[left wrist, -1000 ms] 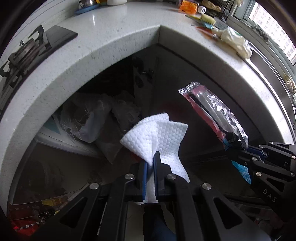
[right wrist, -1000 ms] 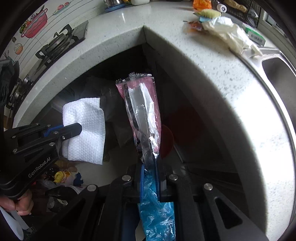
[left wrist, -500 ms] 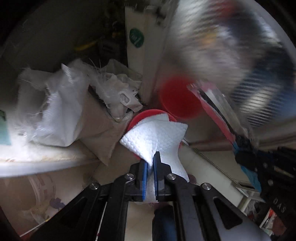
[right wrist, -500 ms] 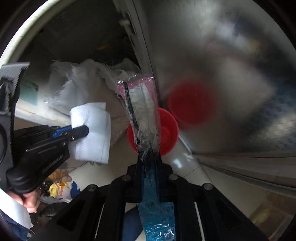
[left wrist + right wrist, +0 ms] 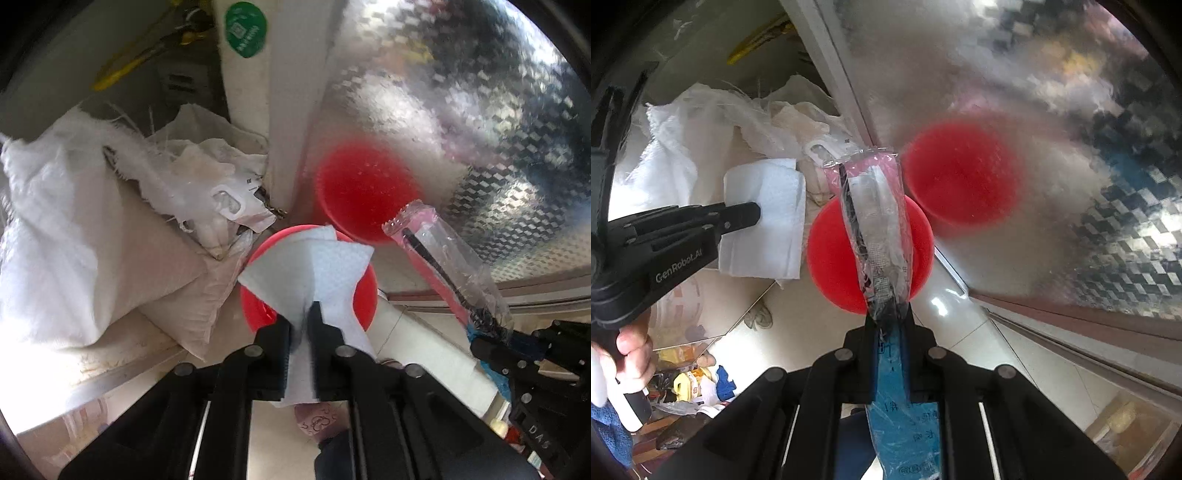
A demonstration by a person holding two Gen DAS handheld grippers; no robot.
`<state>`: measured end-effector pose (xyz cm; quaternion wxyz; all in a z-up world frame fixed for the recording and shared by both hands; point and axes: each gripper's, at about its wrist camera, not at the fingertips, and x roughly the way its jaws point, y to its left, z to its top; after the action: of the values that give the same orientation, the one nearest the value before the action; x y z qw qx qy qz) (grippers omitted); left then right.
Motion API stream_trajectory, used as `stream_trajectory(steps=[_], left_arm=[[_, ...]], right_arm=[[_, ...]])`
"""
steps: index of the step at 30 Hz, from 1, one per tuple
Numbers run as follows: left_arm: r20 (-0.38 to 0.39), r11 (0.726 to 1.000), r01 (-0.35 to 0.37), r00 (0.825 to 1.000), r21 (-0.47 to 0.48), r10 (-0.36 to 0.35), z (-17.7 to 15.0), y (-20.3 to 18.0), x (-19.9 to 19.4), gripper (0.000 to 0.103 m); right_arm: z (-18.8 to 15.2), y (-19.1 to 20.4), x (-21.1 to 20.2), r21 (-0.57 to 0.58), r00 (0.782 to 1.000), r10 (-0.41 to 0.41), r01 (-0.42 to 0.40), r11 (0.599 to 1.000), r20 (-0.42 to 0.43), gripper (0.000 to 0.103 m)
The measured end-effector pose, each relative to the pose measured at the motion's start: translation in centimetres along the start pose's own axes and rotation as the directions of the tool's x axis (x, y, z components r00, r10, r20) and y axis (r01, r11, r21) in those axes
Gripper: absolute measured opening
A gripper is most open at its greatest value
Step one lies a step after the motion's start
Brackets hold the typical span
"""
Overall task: Collect trash
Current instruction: 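Carry wipe and package down to the red bin, open left gripper, then open the right gripper to drop the package into the red bin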
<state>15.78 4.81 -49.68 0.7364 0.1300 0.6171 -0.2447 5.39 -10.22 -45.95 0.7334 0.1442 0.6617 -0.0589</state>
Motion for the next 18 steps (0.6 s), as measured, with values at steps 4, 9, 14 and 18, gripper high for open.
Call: stream_trajectory(steps=[4, 9, 14, 18], left_arm=[[-0.002, 1.0, -0.001, 1.0, 0.008, 0.001, 0.2, -0.2, 0.4, 0.053], [-0.002, 0.999, -0.029, 1.0, 0.029, 0.029, 0.0, -0.5, -0.4, 0.067], [-0.001, 0.998, -0.05, 0.999, 0.022, 0.05, -1.1, -0.2, -1.7, 0.073], [-0.007, 0.998, -0.061, 0.998, 0.012, 0.061, -1.9, 0.8, -1.7, 0.076]], right_arm=[[-0.4, -0.8, 0.3, 0.0, 1.0, -0.008, 0.008, 1.0, -0.001, 0.009], [-0.1, 0.1, 1.0, -0.01, 1.0, -0.012, 0.012, 1.0, -0.012, 0.009], [0.2, 1.4, 1.8, -0.048, 1.0, -0.016, 0.015, 0.999, -0.024, 0.009], [0.5, 2.1, 2.2, -0.092, 0.999, -0.013, 0.01, 0.996, -0.031, 0.009]])
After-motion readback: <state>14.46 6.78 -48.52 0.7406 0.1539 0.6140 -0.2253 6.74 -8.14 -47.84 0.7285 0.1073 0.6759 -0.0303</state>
